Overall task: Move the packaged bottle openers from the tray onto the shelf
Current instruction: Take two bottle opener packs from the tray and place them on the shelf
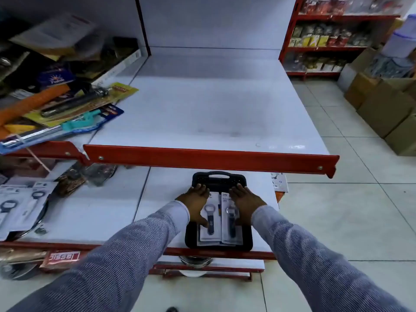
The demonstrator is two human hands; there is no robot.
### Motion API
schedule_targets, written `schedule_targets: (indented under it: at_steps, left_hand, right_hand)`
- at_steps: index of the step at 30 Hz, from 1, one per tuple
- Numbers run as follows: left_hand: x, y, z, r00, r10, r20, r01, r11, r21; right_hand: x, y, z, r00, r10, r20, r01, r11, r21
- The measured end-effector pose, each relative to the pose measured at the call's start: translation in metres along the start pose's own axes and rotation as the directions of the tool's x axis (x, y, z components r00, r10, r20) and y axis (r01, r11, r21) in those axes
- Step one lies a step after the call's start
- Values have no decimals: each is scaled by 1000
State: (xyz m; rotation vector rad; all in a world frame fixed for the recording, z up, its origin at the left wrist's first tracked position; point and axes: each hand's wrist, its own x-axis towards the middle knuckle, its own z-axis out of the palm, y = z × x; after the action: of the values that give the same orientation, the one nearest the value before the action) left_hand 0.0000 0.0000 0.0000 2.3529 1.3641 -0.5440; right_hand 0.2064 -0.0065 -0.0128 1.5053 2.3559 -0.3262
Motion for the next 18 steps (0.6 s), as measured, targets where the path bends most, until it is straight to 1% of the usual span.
schedule_targets:
  at_steps: [1,3,4,6,7,8,11,13,15,17,18]
  left_hand:
    - [5,0,-3,1000,8,9,-9,999,49]
    - [17,-5,-3,1000,27,11,-28,992,127]
    - [22,-7,-5,999,39,15,-41,987,155]
    - [31,-10,1,998,56,23,-60,982,181]
    - [34,-11,3,998,62,21,-65,982,175]
    - [34,-10,2,998,62,11,-63,984,164]
    - [35,-11,0,997,37,-62,-33,997,71]
    - [30,-13,-4,994,17,-112,-21,999,-32]
    - [20,-16,-6,983,-7,-182,-24,985,-169]
    - [2,-15,-8,960,-30,-277,-70,936,-344]
    - [-10,-12,-9,946,-51,-320,-91,906,-414]
  right_hand:
    - [9,1,2,998,11,55,-10,1000,-6]
    - [20,2,3,992,38,119,-38,999,-8]
    - [22,1,-1,991,47,125,-48,999,-2]
    - [28,0,1,992,75,97,-83,993,79]
    - [30,0,3,994,80,68,-86,992,95]
    - [30,0,1,997,75,33,-77,994,73]
    - [29,1,0,998,61,-20,-61,998,26]
    - [22,0,-7,997,65,-52,-62,996,67]
    - [8,-2,-18,988,92,-121,-62,972,227]
    - [-12,-7,-32,968,134,-210,-44,922,385]
    - [-25,-10,-38,960,149,-239,-34,904,426]
